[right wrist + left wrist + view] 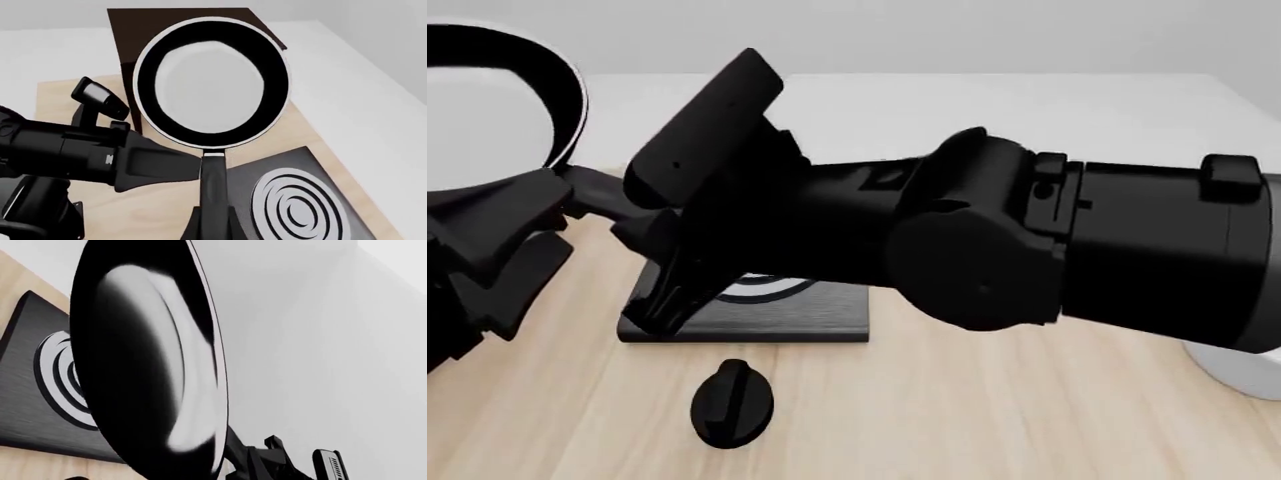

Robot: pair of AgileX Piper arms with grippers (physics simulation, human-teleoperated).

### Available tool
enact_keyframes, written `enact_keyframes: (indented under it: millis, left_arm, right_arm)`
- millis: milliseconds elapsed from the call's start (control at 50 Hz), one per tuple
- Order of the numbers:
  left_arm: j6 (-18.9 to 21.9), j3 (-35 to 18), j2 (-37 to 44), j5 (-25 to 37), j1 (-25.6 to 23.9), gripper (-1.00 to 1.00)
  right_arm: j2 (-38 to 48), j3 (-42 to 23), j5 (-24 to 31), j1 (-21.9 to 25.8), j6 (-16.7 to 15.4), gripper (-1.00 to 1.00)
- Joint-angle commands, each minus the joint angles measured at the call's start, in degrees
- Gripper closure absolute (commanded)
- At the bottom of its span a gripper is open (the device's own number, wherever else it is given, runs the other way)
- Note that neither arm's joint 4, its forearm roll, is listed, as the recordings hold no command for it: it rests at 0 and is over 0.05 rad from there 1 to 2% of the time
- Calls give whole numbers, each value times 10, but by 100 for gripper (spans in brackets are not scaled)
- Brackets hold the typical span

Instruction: Put the frying pan on the cabinet shelf.

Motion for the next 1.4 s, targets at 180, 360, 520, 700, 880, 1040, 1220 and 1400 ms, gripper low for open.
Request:
enact_keyframes:
  millis: [180, 360, 520, 700, 880, 1040, 1220, 1400]
  left_arm:
    - [3, 1, 5, -4, -1, -100]
    - [-2, 8, 5, -9, 3, -100]
    - [-5, 13, 2, -10, 8, 100]
    - [-4, 9, 2, -6, 13, 100]
    - [-9, 10, -5, -7, 14, 100]
    - [-7, 11, -4, -8, 14, 100]
    - [-6, 5, -8, -1, 19, 100]
    - [-7, 4, -10, -2, 17, 100]
  right_arm:
    - [-15, -5, -11, 45, 9, 100]
    - [-17, 2, -14, 60, 14, 100]
    - [-21, 8, -19, 57, 15, 100]
    - [-25, 10, -23, 58, 17, 100]
    - [-45, 38, -36, 42, 20, -100]
    - [-103, 68, -40, 16, 23, -100]
    - [-195, 127, -35, -44, 37, -100]
    - [-316, 244, -45, -142, 60, -100]
